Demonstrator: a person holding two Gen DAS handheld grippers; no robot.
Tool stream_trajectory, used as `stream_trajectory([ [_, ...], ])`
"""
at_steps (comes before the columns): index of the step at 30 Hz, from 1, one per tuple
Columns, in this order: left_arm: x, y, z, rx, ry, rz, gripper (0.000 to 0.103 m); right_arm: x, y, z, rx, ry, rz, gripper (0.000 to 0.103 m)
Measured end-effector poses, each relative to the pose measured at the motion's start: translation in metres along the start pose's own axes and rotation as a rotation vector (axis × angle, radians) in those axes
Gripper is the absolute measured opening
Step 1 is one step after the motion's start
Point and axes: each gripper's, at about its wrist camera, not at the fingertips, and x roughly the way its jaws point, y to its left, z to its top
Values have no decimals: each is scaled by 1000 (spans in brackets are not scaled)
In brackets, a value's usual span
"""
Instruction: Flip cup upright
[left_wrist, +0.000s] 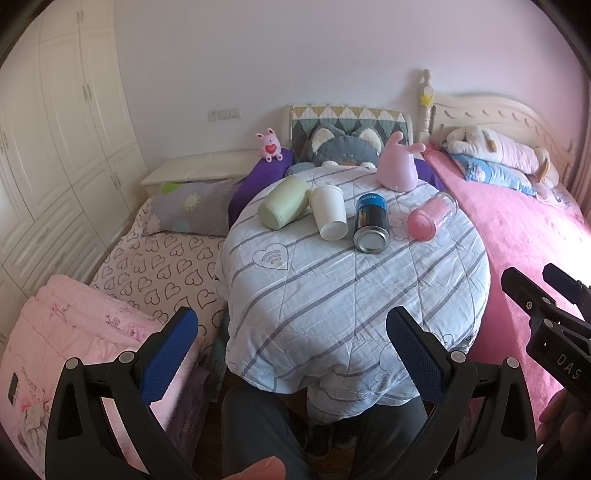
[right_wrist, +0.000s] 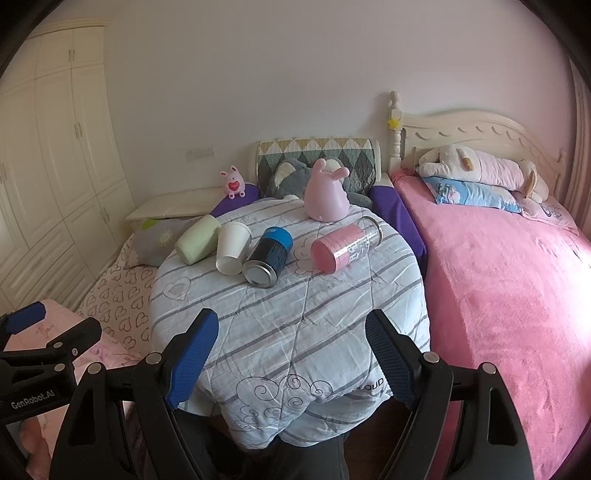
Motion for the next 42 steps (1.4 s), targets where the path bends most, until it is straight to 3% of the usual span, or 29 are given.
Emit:
stream_trajectory([
  [5,13,4,-2,-5,24,-9,103,7,-3,1,5,16,-4,83],
  [13,82,-1,25,-8,90,-6,103,35,-16,6,33,67,-17,83],
  [24,205,-17,83,-6,203,-16,103,106,-30,20,55,152,-32,83],
  [30,264,-32,106,-8,256,-60,103,146,-36,34,62,183,-39,83],
  [42,344,-43,126,-29,349,-99,103,221,-40,62,50,221,-34,83],
])
